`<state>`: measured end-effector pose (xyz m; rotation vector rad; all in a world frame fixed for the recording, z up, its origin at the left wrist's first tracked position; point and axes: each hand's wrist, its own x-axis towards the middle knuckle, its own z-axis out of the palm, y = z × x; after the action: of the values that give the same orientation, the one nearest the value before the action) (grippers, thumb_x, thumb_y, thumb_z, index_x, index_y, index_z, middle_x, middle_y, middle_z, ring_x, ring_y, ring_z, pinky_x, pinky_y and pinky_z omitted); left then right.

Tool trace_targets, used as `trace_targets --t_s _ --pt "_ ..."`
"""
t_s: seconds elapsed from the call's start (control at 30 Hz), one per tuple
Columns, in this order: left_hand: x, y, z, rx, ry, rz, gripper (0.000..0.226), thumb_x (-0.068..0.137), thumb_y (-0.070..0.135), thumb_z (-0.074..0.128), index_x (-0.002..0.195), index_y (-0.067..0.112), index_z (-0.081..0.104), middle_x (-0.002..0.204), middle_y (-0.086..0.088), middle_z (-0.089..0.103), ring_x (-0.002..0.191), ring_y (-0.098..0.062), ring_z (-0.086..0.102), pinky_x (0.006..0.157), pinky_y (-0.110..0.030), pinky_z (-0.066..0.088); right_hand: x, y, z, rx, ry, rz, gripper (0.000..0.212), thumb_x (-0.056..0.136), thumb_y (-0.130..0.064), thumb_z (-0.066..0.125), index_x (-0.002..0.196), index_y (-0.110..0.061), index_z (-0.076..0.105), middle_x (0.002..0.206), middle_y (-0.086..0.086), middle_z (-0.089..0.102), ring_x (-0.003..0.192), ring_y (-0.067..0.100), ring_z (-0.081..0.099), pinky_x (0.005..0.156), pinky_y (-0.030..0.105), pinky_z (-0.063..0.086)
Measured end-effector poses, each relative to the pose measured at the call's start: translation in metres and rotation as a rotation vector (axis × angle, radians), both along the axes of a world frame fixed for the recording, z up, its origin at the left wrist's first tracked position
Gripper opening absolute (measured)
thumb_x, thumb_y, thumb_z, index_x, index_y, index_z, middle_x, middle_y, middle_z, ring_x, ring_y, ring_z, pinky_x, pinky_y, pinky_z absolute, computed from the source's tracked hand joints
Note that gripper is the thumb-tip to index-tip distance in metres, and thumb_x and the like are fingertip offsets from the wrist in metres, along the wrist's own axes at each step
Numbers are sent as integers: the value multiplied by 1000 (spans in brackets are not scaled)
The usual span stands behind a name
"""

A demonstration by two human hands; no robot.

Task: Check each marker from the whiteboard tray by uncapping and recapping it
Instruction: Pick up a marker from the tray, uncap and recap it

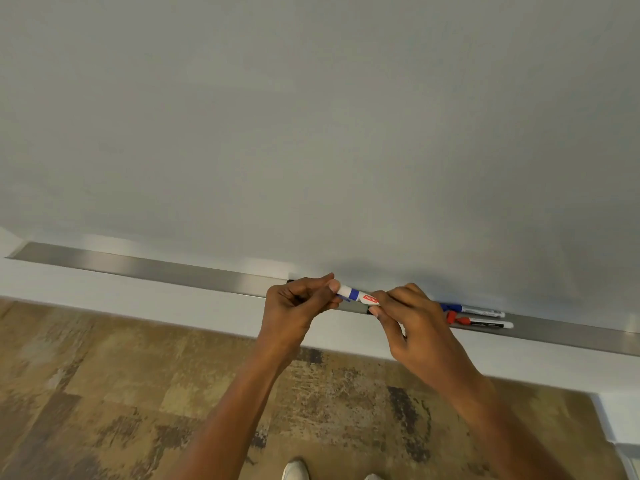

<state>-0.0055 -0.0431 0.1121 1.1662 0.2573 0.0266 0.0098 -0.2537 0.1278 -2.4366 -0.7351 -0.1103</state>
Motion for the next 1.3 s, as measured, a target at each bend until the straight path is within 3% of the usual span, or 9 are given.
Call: trace_targets --t_s 0.13,0.3,0.53,0.67,0.8,0.93,1.07,1.17,1.3 --pt "-2 6 -13 83 25 12 34 79 20 79 105 -2 78 96 -18 80 90 -30 77 83 -34 64 4 6 -18 26 17 7 29 98 -24 58 125 -15 65 104 -5 64 97 8 52 76 22 51" --pt "-2 20 -41 135 135 109 21 83 14 80 103 7 80 90 -16 80 87 -29 79 79 -30 64 20 7 -52 -15 109 -9 38 101 -41 49 136 -25 53 125 -11 58 115 5 49 94 20 47" --pt "19 32 -87 130 361 165 22 84 15 82 102 3 76 86 -19 80 82 -26 79 79 -34 64 39 20 -105 -84 202 -22 37 95 -21 63 132 -19 60 132 -3 57 124 15 48 104 29 44" --pt "36 41 -109 125 454 213 21 82 18 85 96 4 77 82 -18 80 76 -24 79 72 -30 63 48 35 -121 -85 155 -51 28 96 -13 60 123 -15 66 119 2 63 111 20 56 93 36 52" --pt "51 45 -129 408 515 203 20 87 30 79 93 11 79 75 -6 80 72 -20 79 75 -33 65 57 47 -134 -118 167 -52 22 98 -8 56 116 -9 67 108 4 57 93 20 58 79 37 54" --pt "62 45 -138 837 495 106 22 94 33 68 103 17 81 92 -2 81 75 -18 69 80 -27 53 63 52 -146 -132 184 -105 24 97 -7 57 119 -9 67 112 5 63 101 21 61 85 36 55" --pt "69 41 -143 958 478 55 21 94 28 67 102 14 82 92 -9 81 83 -29 70 77 -29 52 66 53 -153 -165 179 -150 22 95 -10 59 114 -11 71 109 5 68 102 23 60 84 37 55" --pt "71 40 -145 1040 490 9 21 95 30 64 98 19 82 86 -9 79 78 -28 68 69 -28 48 69 56 -157 -198 183 -135 23 94 -7 57 111 -11 73 102 7 69 95 26 60 79 38 53" --pt "72 39 -146 1106 468 -21 24 97 32 62 91 20 81 81 -6 76 74 -27 68 68 -34 55 70 54 -161 -225 195 -109 27 97 -9 50 118 -10 68 109 8 67 102 24 57 84 36 51"
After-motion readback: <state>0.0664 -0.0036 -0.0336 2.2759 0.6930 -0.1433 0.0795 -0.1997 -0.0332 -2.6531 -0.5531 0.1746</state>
